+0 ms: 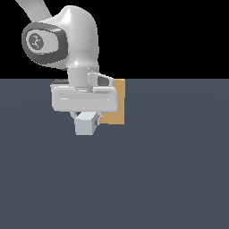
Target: Insert the peg into the horizontal hole in a box.
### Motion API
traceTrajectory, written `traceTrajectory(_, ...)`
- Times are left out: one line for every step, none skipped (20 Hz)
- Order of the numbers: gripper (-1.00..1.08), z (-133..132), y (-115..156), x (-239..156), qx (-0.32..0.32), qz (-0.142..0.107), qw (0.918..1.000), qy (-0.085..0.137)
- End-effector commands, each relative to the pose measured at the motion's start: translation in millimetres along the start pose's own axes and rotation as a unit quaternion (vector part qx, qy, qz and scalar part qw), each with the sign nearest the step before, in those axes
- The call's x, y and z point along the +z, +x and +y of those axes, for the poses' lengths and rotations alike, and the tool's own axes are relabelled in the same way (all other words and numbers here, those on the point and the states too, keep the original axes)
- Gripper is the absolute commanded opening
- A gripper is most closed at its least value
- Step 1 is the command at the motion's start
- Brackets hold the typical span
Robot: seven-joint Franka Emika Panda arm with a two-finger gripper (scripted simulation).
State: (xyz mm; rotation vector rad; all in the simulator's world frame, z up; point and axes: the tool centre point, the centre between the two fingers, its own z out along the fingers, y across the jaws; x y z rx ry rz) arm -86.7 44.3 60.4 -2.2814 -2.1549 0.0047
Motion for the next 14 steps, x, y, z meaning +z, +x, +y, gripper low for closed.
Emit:
traceTrajectory(-1.0,1.1,17.6,-2.3,-0.001,0.001,1.0,-0.003)
traceTrajectory(-1.0,1.1,25.9,-2.3,-0.001,0.001,1.0,-0.003)
traceTrajectory(-1.0,1.0,34.1,-2.6,-0.001,0.001,1.0,-0.003)
traceTrajectory(-1.0,1.1,41.7,-2.6,-0.001,0.001,1.0,-0.003)
traceTrajectory(-1.0,1.1,48.5,-3.0,-0.001,0.001,1.0,-0.003)
traceTrajectory(-1.0,1.2,54.7,-2.9,-0.001,0.001,1.0,-0.003)
traceTrajectory(-1.0,1.4,60.2,-2.9,-0.001,0.001,1.0,-0.003)
traceTrajectory(-1.0,1.5,64.9,-3.3,-0.001,0.001,1.0,-0.004)
traceTrajectory(-1.0,1.7,69.0,-3.3,-0.001,0.001,1.0,-0.004)
traceTrajectory(-1.0,2.0,72.3,-3.3,-0.001,0.001,1.0,-0.004)
traceTrajectory(-1.0,2.3,74.9,-3.3,-0.001,0.001,1.0,-0.004)
traceTrajectory(-1.0,2.5,76.8,-3.3,-0.001,0.001,1.0,-0.004)
traceTrajectory(-1.0,2.6,77.9,-3.6,-0.001,0.001,1.0,-0.004)
traceTrajectory(-1.0,2.6,78.3,-3.6,-0.001,0.001,1.0,-0.004)
